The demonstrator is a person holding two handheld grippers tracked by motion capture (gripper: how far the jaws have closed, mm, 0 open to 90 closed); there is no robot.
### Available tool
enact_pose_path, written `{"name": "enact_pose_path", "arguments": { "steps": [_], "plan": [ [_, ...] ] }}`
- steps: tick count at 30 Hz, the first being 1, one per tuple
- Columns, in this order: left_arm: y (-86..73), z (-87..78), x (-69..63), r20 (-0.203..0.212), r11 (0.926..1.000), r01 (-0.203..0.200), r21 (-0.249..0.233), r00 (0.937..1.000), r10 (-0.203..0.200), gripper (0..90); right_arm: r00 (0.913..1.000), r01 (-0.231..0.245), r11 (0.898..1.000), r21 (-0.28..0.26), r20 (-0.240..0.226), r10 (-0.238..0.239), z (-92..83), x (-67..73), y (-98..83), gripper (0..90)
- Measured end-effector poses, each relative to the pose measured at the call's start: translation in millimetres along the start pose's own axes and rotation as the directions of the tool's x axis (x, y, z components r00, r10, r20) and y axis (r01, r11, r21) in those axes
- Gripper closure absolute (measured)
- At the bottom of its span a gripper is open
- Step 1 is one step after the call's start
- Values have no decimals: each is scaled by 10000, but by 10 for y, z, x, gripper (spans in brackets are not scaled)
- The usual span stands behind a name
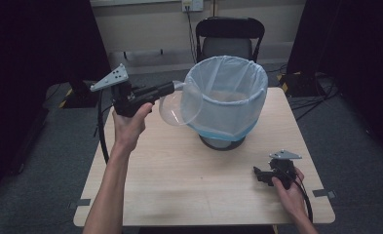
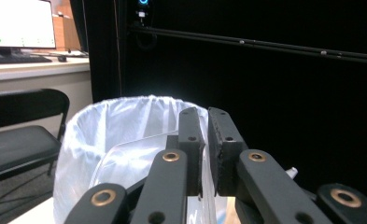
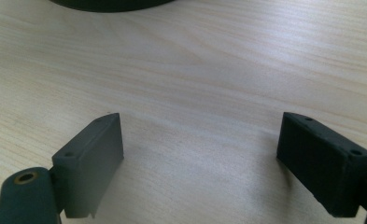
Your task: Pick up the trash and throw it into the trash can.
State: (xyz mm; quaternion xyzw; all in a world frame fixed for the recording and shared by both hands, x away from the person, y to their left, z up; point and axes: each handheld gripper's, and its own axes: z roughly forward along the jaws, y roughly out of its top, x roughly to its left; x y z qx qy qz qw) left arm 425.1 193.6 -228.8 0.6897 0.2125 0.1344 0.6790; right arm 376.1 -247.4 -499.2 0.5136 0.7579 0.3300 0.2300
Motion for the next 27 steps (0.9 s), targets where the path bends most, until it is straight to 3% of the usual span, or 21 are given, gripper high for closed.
{"name": "enact_pose_path", "arguments": {
  "steps": [8, 13, 19, 22, 27],
  "plan": [
    [181, 169, 56, 312, 9994, 24, -340, 9995, -13, 852, 10000, 8, 10000, -5, -7, -8, 0, 0, 0, 135],
    [244, 329, 137, 431, 9985, 239, -495, 9988, -218, 851, 10000, 8, 10000, -6, -6, -8, 0, 0, 0, 134],
    [290, 634, 225, 593, 9973, 563, -470, 9968, -535, 852, 10000, 15, 10000, 2, -20, -15, 0, -1, 0, 135],
    [314, 819, 247, 534, 9984, 534, -184, 9972, -523, 852, 10000, 1, 10000, 0, -1, -1, 0, 0, 0, 134],
    [314, 1067, 318, 588, 9962, 865, 78, 9945, -868, 851, 10000, 2, 10000, -13, -1, -2, 1, 0, 0, 134]
  ]
}}
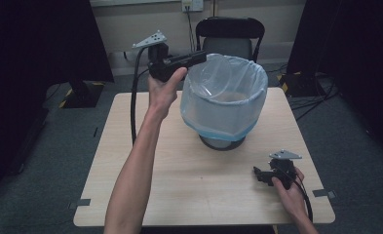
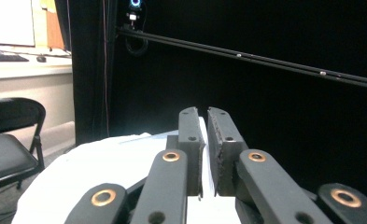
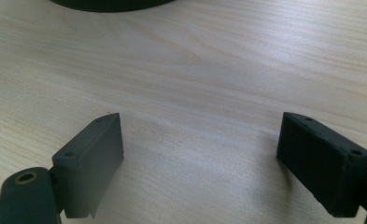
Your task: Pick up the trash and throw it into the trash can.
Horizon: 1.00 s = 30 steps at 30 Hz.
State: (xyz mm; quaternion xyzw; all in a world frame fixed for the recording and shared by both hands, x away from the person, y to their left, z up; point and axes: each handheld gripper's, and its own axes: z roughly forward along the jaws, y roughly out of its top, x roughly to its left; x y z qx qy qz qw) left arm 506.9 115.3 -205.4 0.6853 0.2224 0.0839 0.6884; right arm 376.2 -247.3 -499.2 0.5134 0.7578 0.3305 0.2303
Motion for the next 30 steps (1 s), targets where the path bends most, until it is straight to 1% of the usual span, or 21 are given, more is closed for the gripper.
{"name": "enact_pose_path", "arguments": {
  "steps": [2, 3, 7, 9, 10, 14, 15, 16, 18, 19, 20, 21, 22, 23, 24, 25, 26, 27, 28, 29, 30],
  "plan": [
    [-36, 97, 31, 128, 9997, 53, 254, 9999, -56, 851, 10000, 5, 10000, -2, 0, -5, 0, 0, 0, 135],
    [-59, 144, 51, 105, 9991, 104, 422, 9999, -109, 851, 10000, 6, 10000, 8, -12, -6, 0, -1, 0, 134],
    [-145, 269, 136, -4, 9966, 389, 731, 9992, -389, 850, 10000, 0, 10000, 1, 4, 0, 0, 0, 0, 135],
    [-186, 321, 171, -213, 9936, 419, 1047, 9990, -399, 850, 10000, 5, 10000, 9, -10, -5, -1, -1, 0, 135],
    [-207, 339, 188, -282, 9912, 444, 1244, 9988, -412, 850, 10000, 12, 10000, 1, -15, -12, 0, -1, 0, 135],
    [-289, 362, 253, -186, 9861, 711, 1500, 9974, -691, 849, 10000, 0, 10000, 6, -15, 0, 0, 0, 0, 135],
    [-309, 367, 269, -288, 9840, 670, 1649, 9976, -631, 847, 10000, 13, 10000, -9, -2, -13, 1, -1, 0, 135],
    [-342, 379, 299, -431, 9798, 690, 1878, 9971, -620, 840, 10000, 4, 10000, 8, -10, -4, -1, -1, 0, 134],
    [-355, 381, 313, -344, 9805, 741, 1818, 9970, -689, 825, 10000, 1, 10000, 11, -7, -1, -1, 0, 0, 134],
    [-359, 380, 323, -302, 9806, 698, 1833, 9974, -654, 776, 10000, 4, 10000, 7, -10, -4, -1, -1, 0, 134],
    [-358, 381, 326, -519, 9802, 671, 1865, 9969, -583, 688, 10000, 3, 10000, 10, -9, -3, -1, -1, 0, 135],
    [-358, 379, 330, -742, 9798, 702, 1872, 9956, -571, 508, 10000, 10, 10000, -5, -3, -10, 0, -1, 0, 134],
    [-361, 376, 342, -648, 9787, 780, 1900, 9957, -668, 508, 10000, 10, 10000, -5, -3, -10, 0, -1, 0, 134],
    [-368, 377, 346, -503, 9774, 847, 1939, 9958, -764, 474, 10000, 13, 10000, 2, -15, -13, 0, -1, 0, 135],
    [-382, 383, 337, -687, 9748, 749, 2104, 9957, -617, 369, 10000, 1, 10000, 7, -10, -1, -1, 0, 0, 135],
    [-382, 383, 337, -687, 9748, 749, 2104, 9957, -617, 320, 10000, 1, 10000, 7, -10, -1, -1, 0, 0, 135],
    [-395, 376, 336, -780, 9751, 774, 2081, 9950, -624, 274, 10000, 5, 10000, 8, -10, -5, -1, 0, 0, 134],
    [-395, 376, 336, -780, 9751, 774, 2081, 9950, -624, 238, 10000, 5, 10000, 8, -10, -5, -1, 0, 0, 134],
    [-399, 367, 334, -819, 9758, 780, 2044, 9947, -624, 238, 10000, 17, 10000, 1, -17, -17, 0, -2, 0, 134],
    [-403, 357, 333, -830, 9765, 765, 2013, 9947, -608, 214, 10000, 3, 10000, 9, -8, -3, -1, -1, 0, 134],
    [-407, 348, 330, -835, 9763, 765, 2025, 9947, -606, 160, 10000, 2, 10000, 11, -7, -2, -1, -1, 0, 134]
  ]
}}
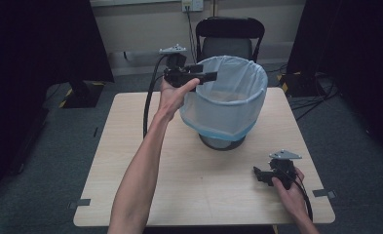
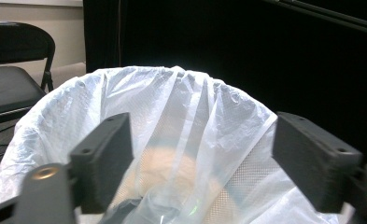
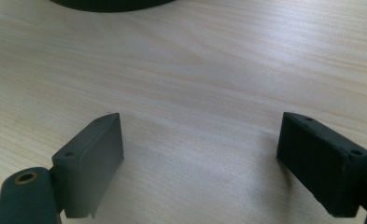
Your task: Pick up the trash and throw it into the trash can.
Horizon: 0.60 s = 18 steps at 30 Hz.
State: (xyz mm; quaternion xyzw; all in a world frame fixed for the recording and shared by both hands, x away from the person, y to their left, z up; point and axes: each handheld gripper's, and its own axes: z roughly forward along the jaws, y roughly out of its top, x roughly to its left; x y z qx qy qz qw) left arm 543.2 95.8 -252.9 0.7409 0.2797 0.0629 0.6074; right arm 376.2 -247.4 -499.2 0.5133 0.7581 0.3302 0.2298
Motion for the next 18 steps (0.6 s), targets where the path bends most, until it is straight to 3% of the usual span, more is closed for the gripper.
{"name": "enact_pose_path", "arguments": {
  "steps": [4, 8, 11, 14, 18],
  "plan": [
    [-25, -65, -20, -281, 9998, -219, 23, 9994, 219, 159, 10000, 6, 10000, -3, -8, -6, 1, 0, 0, 135],
    [-58, -157, -40, -276, 9994, -301, -146, 9992, 297, 157, 10000, 5, 10000, -3, -6, -5, 0, 0, 0, 134],
    [-80, -240, -34, -190, 9997, -141, -211, 9997, 137, 156, 10000, 1, 10000, -9, 5, -1, 1, 1, 0, 134],
    [-105, -332, -63, -766, 9983, -573, 57, 9954, 576, 157, 10000, 9, 10000, 2, -16, -9, 0, 0, 0, 135],
    [-145, -490, -83, -1028, 9973, -731, -6, 9920, 726, 157, 10000, 12, 10000, -5, 1, -12, 0, 0, 0, 134]
  ]
}}
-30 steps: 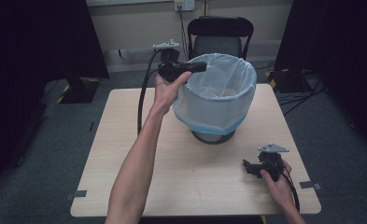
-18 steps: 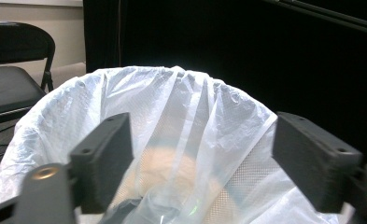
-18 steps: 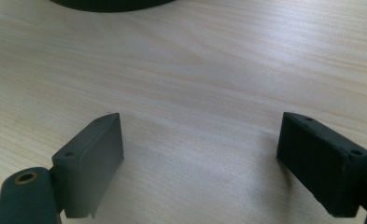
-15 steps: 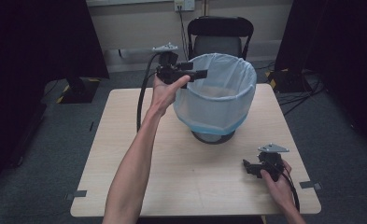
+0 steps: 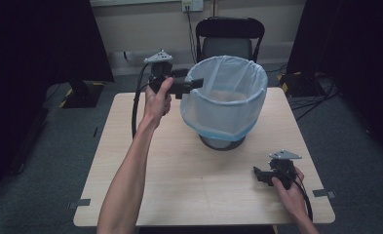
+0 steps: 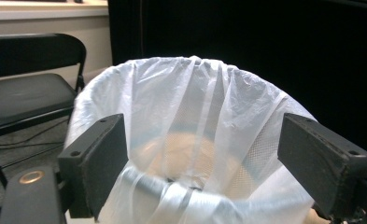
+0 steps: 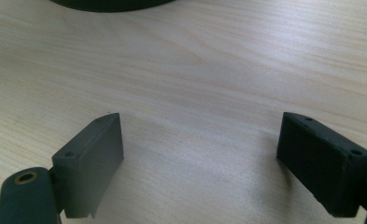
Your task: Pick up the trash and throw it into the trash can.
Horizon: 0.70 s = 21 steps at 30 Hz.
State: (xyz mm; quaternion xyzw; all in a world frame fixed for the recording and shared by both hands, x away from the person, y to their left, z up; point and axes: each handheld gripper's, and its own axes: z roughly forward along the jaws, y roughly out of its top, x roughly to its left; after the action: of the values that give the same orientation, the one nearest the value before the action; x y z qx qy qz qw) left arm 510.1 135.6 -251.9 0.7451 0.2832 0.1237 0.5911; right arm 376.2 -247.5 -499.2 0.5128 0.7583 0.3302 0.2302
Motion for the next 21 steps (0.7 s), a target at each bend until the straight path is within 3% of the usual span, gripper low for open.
{"name": "enact_pose_path", "arguments": {
  "steps": [4, 12, 21],
  "plan": [
    [-19, -132, 3, -292, 9999, -135, 25, 9995, 136, 158, 10000, 1, 10000, 9, -15, -1, -1, 0, 0, 134],
    [-221, -469, 1, 70, 9990, -426, -115, 9991, 427, 157, 10000, -18, 10000, 19, -4, 18, -1, 1, 0, 134],
    [-419, -774, -84, -780, 9946, -1037, 1, 9916, 1034, 160, 10000, -20, 10000, 19, -3, 20, -1, 1, 0, 134]
  ]
}}
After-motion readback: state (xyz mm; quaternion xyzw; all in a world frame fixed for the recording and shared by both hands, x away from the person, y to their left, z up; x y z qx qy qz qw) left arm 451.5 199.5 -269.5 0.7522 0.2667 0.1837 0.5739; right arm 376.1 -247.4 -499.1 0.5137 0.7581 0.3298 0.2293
